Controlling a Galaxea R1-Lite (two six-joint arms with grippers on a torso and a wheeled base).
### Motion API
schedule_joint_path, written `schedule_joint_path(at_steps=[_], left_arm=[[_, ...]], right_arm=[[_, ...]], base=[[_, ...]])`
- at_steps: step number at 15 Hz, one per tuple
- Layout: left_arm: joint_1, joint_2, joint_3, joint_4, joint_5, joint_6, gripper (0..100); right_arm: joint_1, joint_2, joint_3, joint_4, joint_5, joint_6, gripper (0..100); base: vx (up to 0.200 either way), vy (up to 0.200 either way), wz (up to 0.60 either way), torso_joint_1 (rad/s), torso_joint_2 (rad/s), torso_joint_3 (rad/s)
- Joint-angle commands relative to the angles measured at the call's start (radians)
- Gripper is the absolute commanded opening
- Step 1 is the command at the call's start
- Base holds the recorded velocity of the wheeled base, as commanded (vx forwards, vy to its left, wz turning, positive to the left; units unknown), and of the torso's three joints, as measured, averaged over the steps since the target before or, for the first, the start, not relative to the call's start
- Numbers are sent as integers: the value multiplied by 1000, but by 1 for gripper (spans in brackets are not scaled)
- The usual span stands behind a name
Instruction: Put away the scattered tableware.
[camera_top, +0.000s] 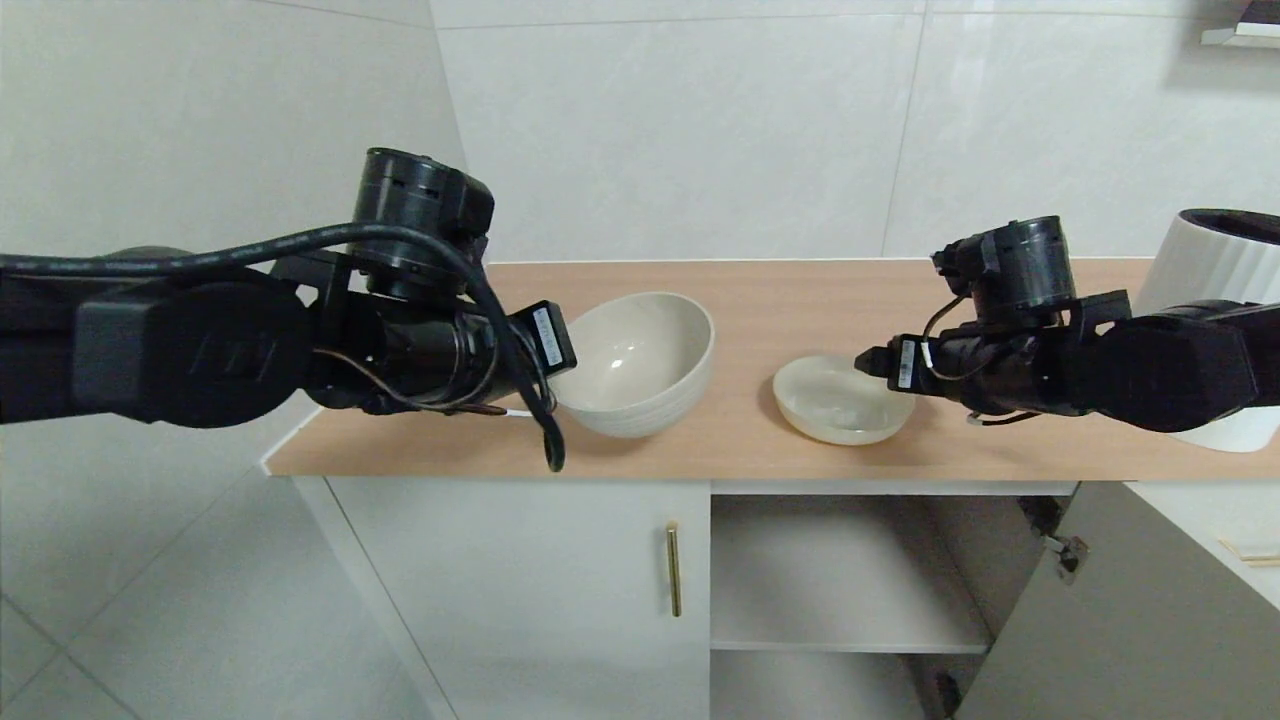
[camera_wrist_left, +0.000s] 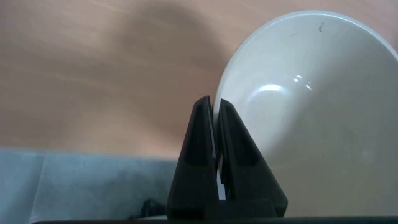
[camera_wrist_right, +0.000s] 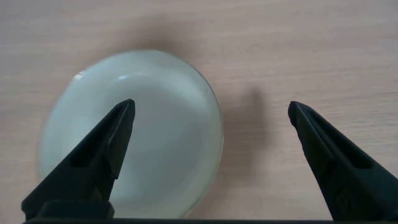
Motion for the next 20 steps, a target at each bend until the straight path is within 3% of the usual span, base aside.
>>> schedule_joint_path(at_steps=[1, 4, 5, 12, 14, 16, 20], left_arm=[[0, -82, 43, -1, -31, 12, 0], [-1, -96, 48, -1, -32, 14, 0], [-1, -98, 48, -1, -32, 14, 0], [-9, -141, 92, -15, -32, 12, 0], [-9, -191, 168, -55, -34, 15, 0], [-35, -248, 229, -66, -34, 15, 0], [-43, -299, 355, -67, -31, 11, 0]], right_arm=[[0, 34, -4, 1, 0, -1, 100], [0, 42, -4, 24, 0, -1, 100], [0, 43, -7, 32, 0, -1, 0], [-8, -4, -15, 71, 10, -1, 0], [-13, -104, 8, 159, 36, 7, 0], [-11, -202, 51, 216, 133, 10, 0], [-10, -302, 163, 226, 168, 13, 0]], base=[[0, 0, 0, 0, 0, 0], [0, 0, 0, 0, 0, 0], [0, 0, 0, 0, 0, 0], [0, 0, 0, 0, 0, 0], [0, 0, 0, 0, 0, 0], [0, 0, 0, 0, 0, 0], [0, 0, 0, 0, 0, 0]])
